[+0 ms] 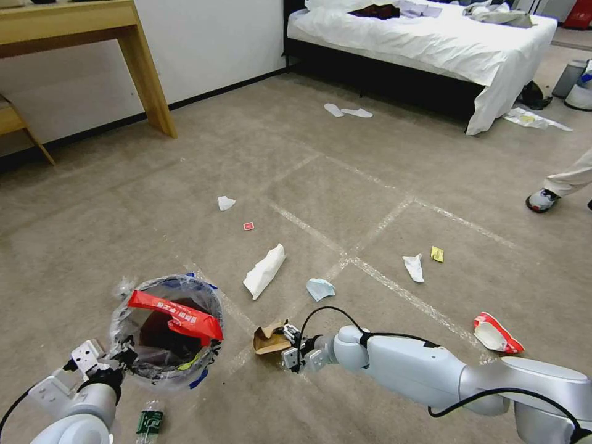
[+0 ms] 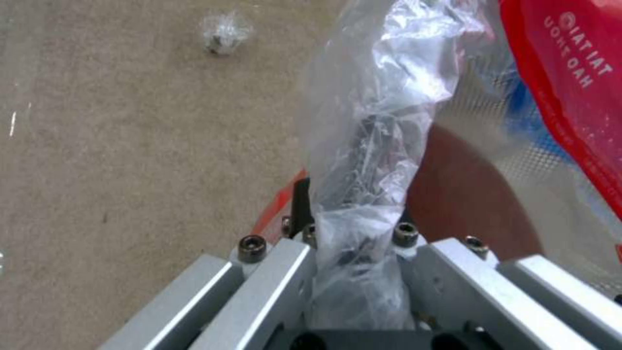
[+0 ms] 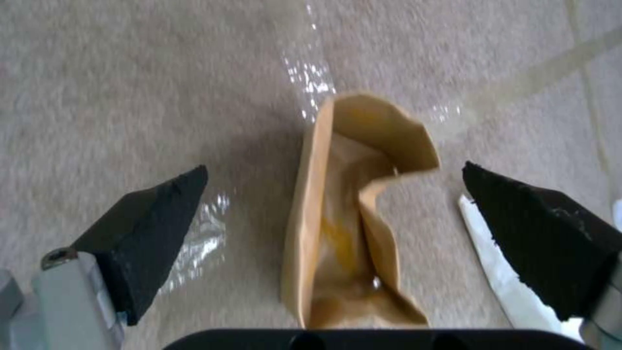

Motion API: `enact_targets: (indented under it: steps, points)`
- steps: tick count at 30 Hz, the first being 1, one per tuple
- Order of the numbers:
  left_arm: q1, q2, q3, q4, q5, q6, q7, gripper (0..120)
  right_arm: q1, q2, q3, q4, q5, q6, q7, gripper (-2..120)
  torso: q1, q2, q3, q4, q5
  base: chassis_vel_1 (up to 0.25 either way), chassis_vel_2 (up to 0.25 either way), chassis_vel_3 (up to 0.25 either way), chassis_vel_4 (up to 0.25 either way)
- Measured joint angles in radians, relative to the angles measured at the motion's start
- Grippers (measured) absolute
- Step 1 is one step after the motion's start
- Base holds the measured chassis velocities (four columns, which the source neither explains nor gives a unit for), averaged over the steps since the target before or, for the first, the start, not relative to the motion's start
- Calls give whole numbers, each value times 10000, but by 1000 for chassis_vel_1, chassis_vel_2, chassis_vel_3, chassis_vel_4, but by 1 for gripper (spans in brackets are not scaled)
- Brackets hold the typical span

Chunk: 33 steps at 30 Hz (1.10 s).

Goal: Pick up the trash bin and place the garbage on the floor into it.

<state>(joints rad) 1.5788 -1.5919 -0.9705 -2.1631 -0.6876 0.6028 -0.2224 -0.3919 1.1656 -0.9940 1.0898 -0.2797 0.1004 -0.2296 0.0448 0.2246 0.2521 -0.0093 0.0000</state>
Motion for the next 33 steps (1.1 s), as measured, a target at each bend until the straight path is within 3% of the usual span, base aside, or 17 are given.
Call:
enact_targets:
  steps: [4, 9, 25, 33]
  points:
    - [46, -13, -53, -32, -30, -15, 16, 1, -151, 722, -83, -784, -36, 130, 70, 100, 0, 1, 0, 3, 0, 0, 0, 0, 0]
    - [58, -2, -73, -45, -66, -16, 20, 1, -198, 1050, -56, -1374, -129, 247, 211, 98, 0, 1, 1, 1, -1, 0, 0, 0, 0]
    - [80, 48, -67, -86, -90, -42, 50, 1, -360, 1558, 130, -2463, -93, 182, 484, 42, 0, 1, 0, 1, -1, 0, 0, 0, 0]
    - [123, 26, -34, -91, -87, -59, 77, 1, -498, 1690, 238, -2838, -82, 120, 553, 33, 0, 2, 0, 1, -1, 0, 0, 0, 0]
